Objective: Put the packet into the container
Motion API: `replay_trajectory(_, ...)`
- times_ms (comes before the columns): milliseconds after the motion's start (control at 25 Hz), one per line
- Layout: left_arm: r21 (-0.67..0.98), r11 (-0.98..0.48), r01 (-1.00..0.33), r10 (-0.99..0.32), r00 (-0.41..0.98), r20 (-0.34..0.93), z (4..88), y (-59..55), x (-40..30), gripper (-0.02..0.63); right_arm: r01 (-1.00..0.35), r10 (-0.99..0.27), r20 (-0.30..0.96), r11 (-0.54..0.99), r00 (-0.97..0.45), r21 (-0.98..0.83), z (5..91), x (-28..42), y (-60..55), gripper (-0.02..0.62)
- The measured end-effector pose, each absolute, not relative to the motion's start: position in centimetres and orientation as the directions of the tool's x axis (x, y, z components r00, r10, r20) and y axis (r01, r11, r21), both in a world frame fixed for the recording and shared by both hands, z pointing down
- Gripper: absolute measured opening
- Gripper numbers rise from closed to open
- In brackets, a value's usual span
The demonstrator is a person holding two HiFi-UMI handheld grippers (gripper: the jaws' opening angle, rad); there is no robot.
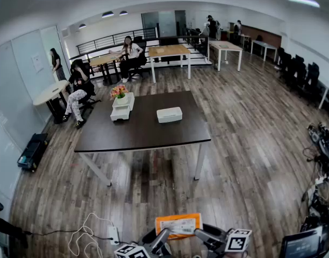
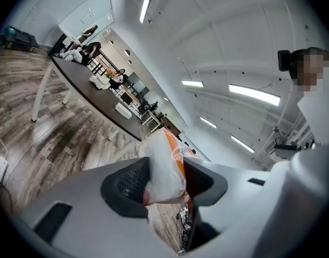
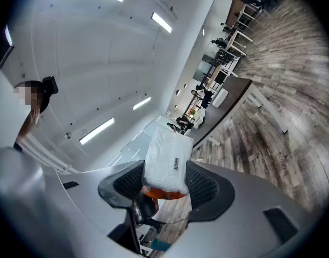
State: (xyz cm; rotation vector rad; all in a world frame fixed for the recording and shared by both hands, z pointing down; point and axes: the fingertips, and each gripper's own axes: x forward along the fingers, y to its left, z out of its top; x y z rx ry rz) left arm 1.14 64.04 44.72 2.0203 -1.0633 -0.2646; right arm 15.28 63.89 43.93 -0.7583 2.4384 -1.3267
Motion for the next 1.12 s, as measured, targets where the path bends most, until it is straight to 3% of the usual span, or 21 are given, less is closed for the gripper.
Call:
replay_trajectory(400, 0.745, -0.307, -0.592, -0.756, 0.627, 0.188, 44.6, 63.4, 0.0, 0.181, -0.326, -0.563, 0.028, 0.436, -0.826, -0.839, 44.1, 14.1, 63.3, 0.244)
replay_trajectory(680, 0.741, -0.341, -0.579, -0.748, 0.645, 0.16, 43.3, 61.8, -1.3, 0.181, -0.286, -0.594, -0.033, 0.435, -0.804, -0.854, 43.4, 12.9, 61.7, 0.245)
replay_trajectory(1120, 0.772, -0.355, -0.527, -0.718, 0.683, 0.135, 43.5, 58.4, -5.5, 0.181, -0.336, -0.618, 0.03, 0.386, -0.785, -0.859, 43.3, 8.4, 58.7, 0.245)
